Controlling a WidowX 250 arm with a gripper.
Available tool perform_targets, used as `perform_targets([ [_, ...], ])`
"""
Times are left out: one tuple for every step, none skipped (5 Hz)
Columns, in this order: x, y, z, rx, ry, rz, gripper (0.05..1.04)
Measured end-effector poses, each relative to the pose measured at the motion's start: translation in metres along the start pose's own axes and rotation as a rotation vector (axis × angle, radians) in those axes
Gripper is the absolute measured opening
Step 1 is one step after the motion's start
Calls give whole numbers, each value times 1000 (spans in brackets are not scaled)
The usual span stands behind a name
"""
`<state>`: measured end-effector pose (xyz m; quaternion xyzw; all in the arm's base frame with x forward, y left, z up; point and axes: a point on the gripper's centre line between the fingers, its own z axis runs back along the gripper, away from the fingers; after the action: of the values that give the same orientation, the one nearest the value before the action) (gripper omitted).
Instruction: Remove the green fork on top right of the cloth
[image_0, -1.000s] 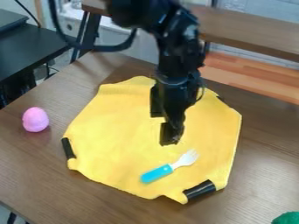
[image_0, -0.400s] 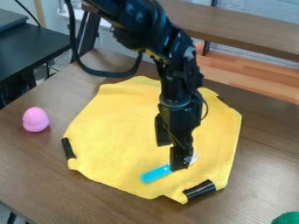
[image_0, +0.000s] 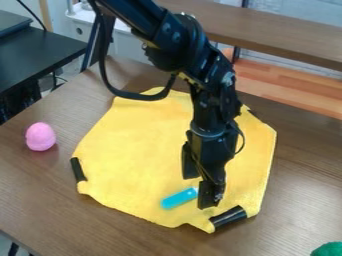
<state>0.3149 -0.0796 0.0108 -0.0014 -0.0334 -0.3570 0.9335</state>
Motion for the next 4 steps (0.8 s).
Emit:
perform_targets([
  [0, 1, -3, 14, 7, 4, 1001],
  [0, 0, -5, 37, 26, -18, 1000],
  [-1, 0, -6, 40, 28, -20, 978],
  [-5, 1, -8, 42, 33, -21, 901],
])
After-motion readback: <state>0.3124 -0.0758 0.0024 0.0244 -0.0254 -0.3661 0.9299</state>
